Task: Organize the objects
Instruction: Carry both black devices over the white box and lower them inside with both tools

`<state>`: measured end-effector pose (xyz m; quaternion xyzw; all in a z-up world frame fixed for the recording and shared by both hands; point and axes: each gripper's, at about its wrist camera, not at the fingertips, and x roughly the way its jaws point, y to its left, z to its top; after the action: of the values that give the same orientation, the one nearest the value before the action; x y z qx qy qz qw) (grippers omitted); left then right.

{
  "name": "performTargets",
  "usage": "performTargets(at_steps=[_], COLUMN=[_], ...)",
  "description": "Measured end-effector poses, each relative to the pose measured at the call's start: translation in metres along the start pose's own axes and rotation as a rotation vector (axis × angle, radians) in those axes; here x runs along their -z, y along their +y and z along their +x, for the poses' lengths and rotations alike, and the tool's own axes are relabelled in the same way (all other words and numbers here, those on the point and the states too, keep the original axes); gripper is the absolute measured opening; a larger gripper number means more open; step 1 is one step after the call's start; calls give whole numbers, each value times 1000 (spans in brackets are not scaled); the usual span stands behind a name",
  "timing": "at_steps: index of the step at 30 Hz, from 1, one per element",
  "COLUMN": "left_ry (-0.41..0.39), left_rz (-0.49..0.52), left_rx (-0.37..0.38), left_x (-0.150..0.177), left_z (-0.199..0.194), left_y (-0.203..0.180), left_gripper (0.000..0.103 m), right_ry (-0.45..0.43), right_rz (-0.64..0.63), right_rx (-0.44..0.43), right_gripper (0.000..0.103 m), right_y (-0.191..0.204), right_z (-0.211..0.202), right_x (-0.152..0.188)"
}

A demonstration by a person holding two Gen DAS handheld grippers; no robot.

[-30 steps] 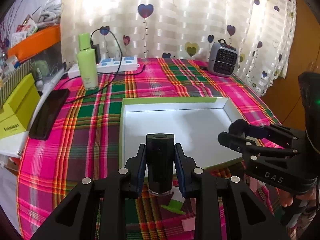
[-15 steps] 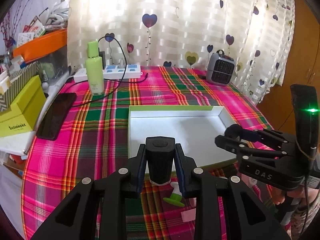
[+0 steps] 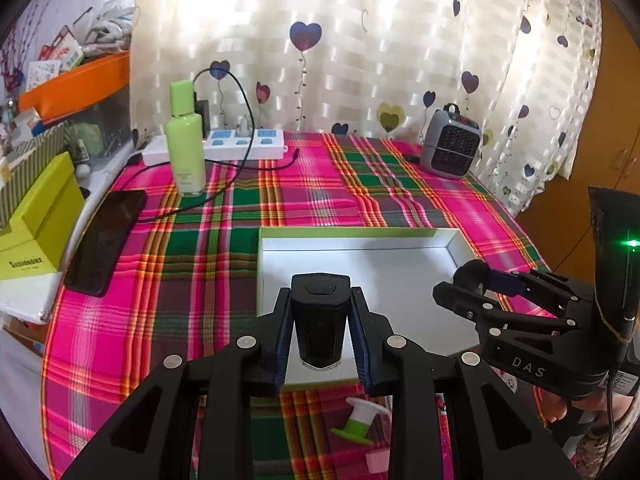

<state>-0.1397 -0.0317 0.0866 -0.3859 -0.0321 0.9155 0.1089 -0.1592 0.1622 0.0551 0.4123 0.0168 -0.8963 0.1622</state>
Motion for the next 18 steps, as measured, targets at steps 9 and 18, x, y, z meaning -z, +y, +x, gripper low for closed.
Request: performTargets(at_steps=[9, 18], left_ry=[49, 95], left_rz=[17, 37], left_rx=[-1, -12], left_x=[-12, -23], left_z=[32, 62], left_y=[-4, -7], left_gripper=[25, 25], right_ry=[42, 76], right_rz=[5, -17], right_rx=[5, 14], right_gripper=[46, 46], right_y=[-12, -16], right_z=[22, 41], right_x=[-11, -23])
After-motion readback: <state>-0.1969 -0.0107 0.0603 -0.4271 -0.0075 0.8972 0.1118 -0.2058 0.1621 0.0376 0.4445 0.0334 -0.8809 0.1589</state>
